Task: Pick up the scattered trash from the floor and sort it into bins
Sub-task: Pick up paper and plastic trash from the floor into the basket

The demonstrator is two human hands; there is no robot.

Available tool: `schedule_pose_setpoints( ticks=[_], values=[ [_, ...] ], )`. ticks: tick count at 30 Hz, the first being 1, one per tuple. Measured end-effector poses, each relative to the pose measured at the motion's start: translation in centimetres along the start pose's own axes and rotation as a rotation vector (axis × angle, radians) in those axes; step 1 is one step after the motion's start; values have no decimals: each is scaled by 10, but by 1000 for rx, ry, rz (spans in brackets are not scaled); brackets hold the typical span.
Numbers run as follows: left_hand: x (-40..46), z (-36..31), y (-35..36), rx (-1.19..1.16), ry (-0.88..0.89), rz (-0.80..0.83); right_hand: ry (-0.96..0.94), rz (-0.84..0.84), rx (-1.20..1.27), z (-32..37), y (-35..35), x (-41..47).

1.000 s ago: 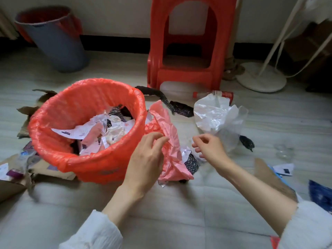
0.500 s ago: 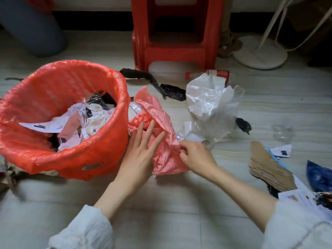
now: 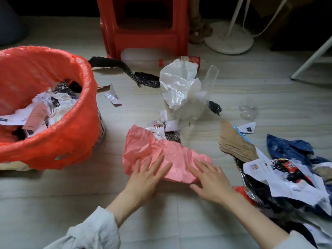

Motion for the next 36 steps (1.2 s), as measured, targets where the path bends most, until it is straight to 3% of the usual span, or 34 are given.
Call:
schedule_pose_setpoints(
  ticks=[2,5,7,10,14,18,23,26,31,34,36],
  values=[
    [0,-2,3,-26,-4,27,63,150,47,-1,16,1],
    [8,1,-6,-214,-16,107,186,118,341,6,10,18],
    [12,7,-7,-329,-61,15,256,123,424,12,8,30],
    [11,16,-22,-249,-39,-201,336,162,396,21,16,40],
    [20,41,-20,-87,-218,-63,437,133,278,31,24,42],
    [19,43,6,-142,-205,56,394,87,184,34,33,38],
    [25,52,9,-157,-233,50,350,23,105,26,33,46],
    [25,46,-4,-103,-228,-70,370,-21,197,21,26,48],
    [12,40,-28,-174,-210,-255,284,-276,394,21,7,30],
    [-7,43,-49,-391,-334,-420,140,-429,571,29,-8,14],
    [-15,42,-61,-706,-373,-524,42,-403,704,39,-18,6]
  ],
)
Point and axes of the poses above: each hand's wrist, its own x-axis towards the middle knuckle, its own y-axis out of the palm, z = x × y, the point moved 5 cm from there along x, towards the middle knuckle, and after that the axes turned 14 degrees about y, right-handed, at the moved point
